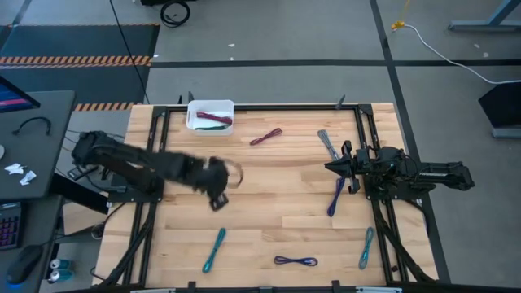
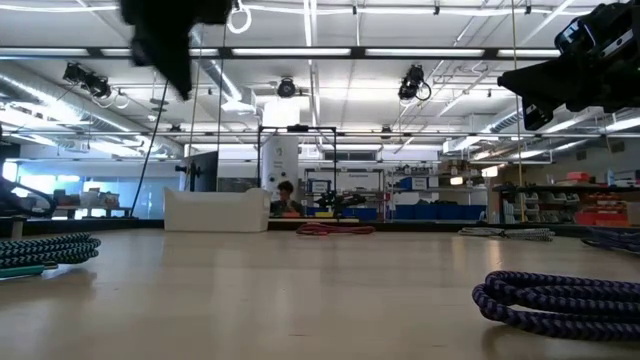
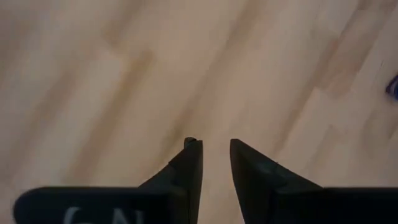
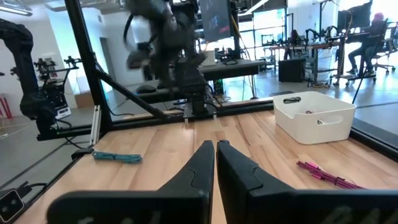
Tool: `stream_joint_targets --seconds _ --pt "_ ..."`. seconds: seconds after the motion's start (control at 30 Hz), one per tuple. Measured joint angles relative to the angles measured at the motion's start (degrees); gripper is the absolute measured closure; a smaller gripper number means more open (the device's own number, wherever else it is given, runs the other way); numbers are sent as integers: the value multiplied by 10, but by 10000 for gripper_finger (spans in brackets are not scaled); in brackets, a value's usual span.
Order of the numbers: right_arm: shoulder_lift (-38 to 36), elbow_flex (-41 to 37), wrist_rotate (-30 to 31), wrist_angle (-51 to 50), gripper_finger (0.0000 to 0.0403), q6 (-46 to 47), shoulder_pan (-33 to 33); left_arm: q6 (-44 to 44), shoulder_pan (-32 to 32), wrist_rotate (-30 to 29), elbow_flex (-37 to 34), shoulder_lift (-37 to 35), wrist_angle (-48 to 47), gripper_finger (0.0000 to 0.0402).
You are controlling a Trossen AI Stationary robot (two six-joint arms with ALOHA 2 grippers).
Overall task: Pick and place USB-C Cables
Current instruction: Put the left light blue USB cable into the white bin
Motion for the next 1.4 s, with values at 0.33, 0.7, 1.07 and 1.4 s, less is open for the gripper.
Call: stream_joint_targets --seconds 0.33,0.7,1.07,1.4 --pt "0 0 0 0 380 0 0 -506 -158 67 -197 0 317 235" --pt "0 0 0 1 380 0 0 -726 -227 118 -211 62 381 156" --pt "0 0 0 9 380 0 0 -635 -193 184 -45 225 189 189" --pt "0 0 0 13 380 0 0 -600 -188 223 -3 296 196 235"
